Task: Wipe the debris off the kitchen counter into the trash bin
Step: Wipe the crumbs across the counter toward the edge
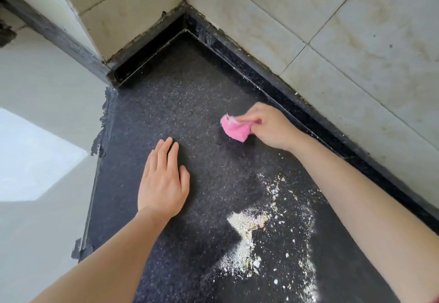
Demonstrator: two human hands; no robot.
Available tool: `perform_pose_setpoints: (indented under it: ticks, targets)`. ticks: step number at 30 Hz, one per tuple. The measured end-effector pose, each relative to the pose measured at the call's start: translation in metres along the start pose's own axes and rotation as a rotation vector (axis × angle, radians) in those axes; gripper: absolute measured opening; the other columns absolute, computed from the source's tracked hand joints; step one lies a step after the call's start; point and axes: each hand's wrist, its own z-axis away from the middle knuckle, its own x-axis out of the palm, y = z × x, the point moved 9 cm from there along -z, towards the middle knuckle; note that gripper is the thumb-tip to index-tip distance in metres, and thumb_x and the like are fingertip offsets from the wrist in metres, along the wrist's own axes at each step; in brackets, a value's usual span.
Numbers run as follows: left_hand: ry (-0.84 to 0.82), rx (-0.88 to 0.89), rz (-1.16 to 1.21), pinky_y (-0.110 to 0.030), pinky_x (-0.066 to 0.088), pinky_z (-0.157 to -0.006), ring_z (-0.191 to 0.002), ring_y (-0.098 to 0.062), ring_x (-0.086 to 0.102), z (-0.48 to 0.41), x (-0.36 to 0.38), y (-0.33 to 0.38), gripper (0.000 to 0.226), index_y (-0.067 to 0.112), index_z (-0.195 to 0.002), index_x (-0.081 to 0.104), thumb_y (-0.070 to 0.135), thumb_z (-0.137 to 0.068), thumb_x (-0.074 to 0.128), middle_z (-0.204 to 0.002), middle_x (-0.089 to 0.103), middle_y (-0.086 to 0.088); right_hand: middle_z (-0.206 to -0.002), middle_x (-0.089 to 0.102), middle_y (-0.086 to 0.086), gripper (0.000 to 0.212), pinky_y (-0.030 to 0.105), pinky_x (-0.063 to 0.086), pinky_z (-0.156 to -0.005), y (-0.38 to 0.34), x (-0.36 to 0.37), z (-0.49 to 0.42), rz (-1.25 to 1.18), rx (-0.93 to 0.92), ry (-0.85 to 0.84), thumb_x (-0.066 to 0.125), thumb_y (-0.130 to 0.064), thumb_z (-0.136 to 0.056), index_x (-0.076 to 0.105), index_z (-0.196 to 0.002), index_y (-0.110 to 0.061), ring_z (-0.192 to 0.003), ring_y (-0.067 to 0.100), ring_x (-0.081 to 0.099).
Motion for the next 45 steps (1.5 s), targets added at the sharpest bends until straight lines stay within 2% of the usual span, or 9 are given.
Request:
perform_pose_setpoints:
  ticks: [8,15,24,27,29,32,37,41,45]
  targets:
    - [-0.001,-0.019,0.009,-0.038,0.017,-0.119,-0.144,-0.025,0.022,-0.001,0.001,-0.003,0.055,0.006,-0.143,0.037,0.032,-0.094,0.030,-0.152,0.033,-0.010,-0.121,0.062,0.004,0.037,0.041,0.037,-0.095,-0.040,-0.025,-0.124,0.475,-0.210,0.438,0.049,-0.014,-0.098,0.061,-0.128,-0.031,-0.113,0.028,0.049]
    - [-0.006,-0.031,0.000,-0.040,0.019,-0.118,-0.144,-0.025,0.023,-0.003,0.002,-0.005,0.056,0.006,-0.142,0.037,0.033,-0.093,0.029,-0.151,0.033,-0.010,-0.100,0.066,0.018,0.027,0.043,0.038,-0.081,-0.006,-0.026,-0.110,0.697,-0.203,0.390,0.046,0.009,-0.086,0.066,-0.103,0.003,-0.103,0.036,0.048]
    - [0.006,-0.029,-0.001,-0.038,0.016,-0.119,-0.143,-0.027,0.023,-0.002,-0.001,-0.001,0.057,0.004,-0.141,0.038,0.032,-0.093,0.029,-0.150,0.034,-0.011,-0.064,0.049,0.006,0.019,0.030,0.038,-0.055,0.074,-0.049,-0.018,0.593,0.312,0.124,0.056,-0.013,-0.084,0.054,-0.066,-0.007,-0.068,0.028,0.055]
    - [0.011,-0.024,0.010,-0.041,0.021,-0.118,-0.143,-0.028,0.024,-0.003,-0.002,-0.001,0.057,0.003,-0.140,0.039,0.032,-0.093,0.029,-0.149,0.035,-0.012,-0.070,0.058,0.008,0.029,0.029,0.039,-0.056,0.064,-0.055,-0.033,0.485,0.202,0.163,0.053,-0.010,-0.084,0.074,-0.099,-0.023,-0.066,0.027,0.054]
    - [0.016,-0.023,0.018,-0.042,0.021,-0.118,-0.143,-0.028,0.023,-0.003,-0.002,-0.002,0.057,0.003,-0.140,0.039,0.033,-0.093,0.029,-0.149,0.035,-0.012,-0.087,0.058,0.010,0.047,0.033,0.039,-0.064,0.046,-0.046,-0.044,0.552,0.078,0.229,0.051,-0.006,-0.090,0.061,-0.125,-0.036,-0.079,0.027,0.052]
    - [0.023,-0.024,0.014,-0.040,0.018,-0.118,-0.143,-0.027,0.022,-0.002,-0.002,-0.002,0.056,0.004,-0.140,0.039,0.032,-0.093,0.031,-0.150,0.034,-0.012,-0.109,0.058,0.012,0.044,0.038,0.040,-0.074,0.045,-0.026,-0.044,0.753,0.056,0.228,0.048,0.000,-0.091,0.056,-0.130,-0.015,-0.105,0.031,0.048]
    - [0.024,-0.024,0.009,-0.040,0.018,-0.118,-0.143,-0.027,0.022,-0.002,-0.001,-0.003,0.056,0.003,-0.140,0.039,0.031,-0.093,0.032,-0.150,0.033,-0.012,-0.102,0.060,0.017,0.023,0.038,0.040,-0.070,0.095,-0.027,0.017,0.759,0.279,0.208,0.052,-0.001,-0.088,0.063,-0.107,0.000,-0.101,0.034,0.052]
    - [0.023,-0.023,0.008,-0.042,0.019,-0.118,-0.143,-0.028,0.022,-0.001,0.000,-0.002,0.056,0.002,-0.140,0.039,0.031,-0.092,0.030,-0.151,0.032,-0.013,-0.068,0.056,0.006,0.020,0.033,0.043,-0.058,0.121,-0.039,0.053,0.655,0.386,0.049,0.050,-0.005,-0.085,0.057,-0.069,-0.014,-0.069,0.031,0.056]
    - [0.029,-0.019,0.007,-0.040,0.018,-0.119,-0.143,-0.028,0.021,-0.002,-0.001,-0.001,0.056,0.001,-0.140,0.038,0.030,-0.093,0.032,-0.151,0.032,-0.014,-0.072,0.050,0.004,0.037,0.031,0.037,-0.055,0.113,-0.055,0.034,0.733,0.309,0.205,0.049,-0.009,-0.090,0.065,-0.119,-0.025,-0.066,0.024,0.049]
